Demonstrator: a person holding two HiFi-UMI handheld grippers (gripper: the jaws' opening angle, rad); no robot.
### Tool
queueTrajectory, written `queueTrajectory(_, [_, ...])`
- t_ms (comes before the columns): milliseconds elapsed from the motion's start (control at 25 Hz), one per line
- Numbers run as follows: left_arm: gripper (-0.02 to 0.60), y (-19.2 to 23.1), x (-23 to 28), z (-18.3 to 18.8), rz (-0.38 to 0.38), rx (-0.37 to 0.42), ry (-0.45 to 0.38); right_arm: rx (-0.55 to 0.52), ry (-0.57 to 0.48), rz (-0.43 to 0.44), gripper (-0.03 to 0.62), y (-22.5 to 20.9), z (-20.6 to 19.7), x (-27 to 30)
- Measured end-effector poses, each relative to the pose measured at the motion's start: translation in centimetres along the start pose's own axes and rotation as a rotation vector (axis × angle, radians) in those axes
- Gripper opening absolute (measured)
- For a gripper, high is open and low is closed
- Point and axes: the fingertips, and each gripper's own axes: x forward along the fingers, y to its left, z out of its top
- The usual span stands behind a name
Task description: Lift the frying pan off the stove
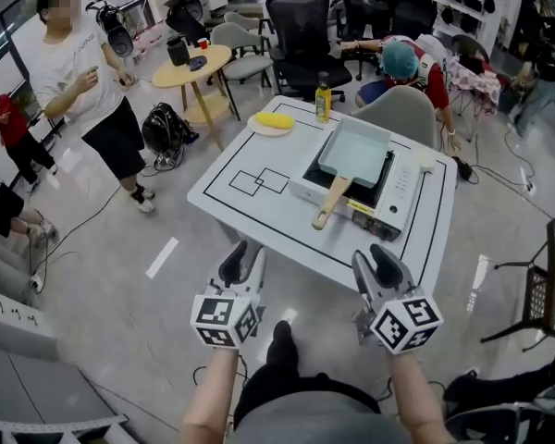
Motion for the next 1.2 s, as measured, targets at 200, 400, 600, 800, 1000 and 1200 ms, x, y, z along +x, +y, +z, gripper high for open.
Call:
queueTrajectory(200, [0.13,2.7,5.0,1.0,-0.073,-0.001,0.009,0.042,-0.016,-0.065,0.166,-1.0,0.8,3.8])
queueTrajectory(400, [0.13,4.6,9.2,1.8,-0.144,-0.002,0.012,0.075,-0.047,-0.137,0.166,-2.1,1.4,6.4])
queueTrajectory(600, [0.13,5.0,12.2,1.9,-0.218,0.0,0.03,0.119,-0.066,-0.199,0.166,-3.0,1.5,7.5])
queueTrajectory(800, [0.13,4.8,14.8,1.8,-0.264,-0.016,0.046,0.148,-0.07,-0.23,0.166,-4.3,1.6,8.4])
queueTrajectory(1000, [0.13,3.8,16.8,1.9,-0.291,-0.005,0.062,0.164,-0.082,-0.238,0.166,-5.6,2.1,9.2])
queueTrajectory(1200, [0.13,2.7,19.1,2.5,-0.304,0.0,0.059,0.168,-0.085,-0.217,0.166,-7.0,2.9,9.8])
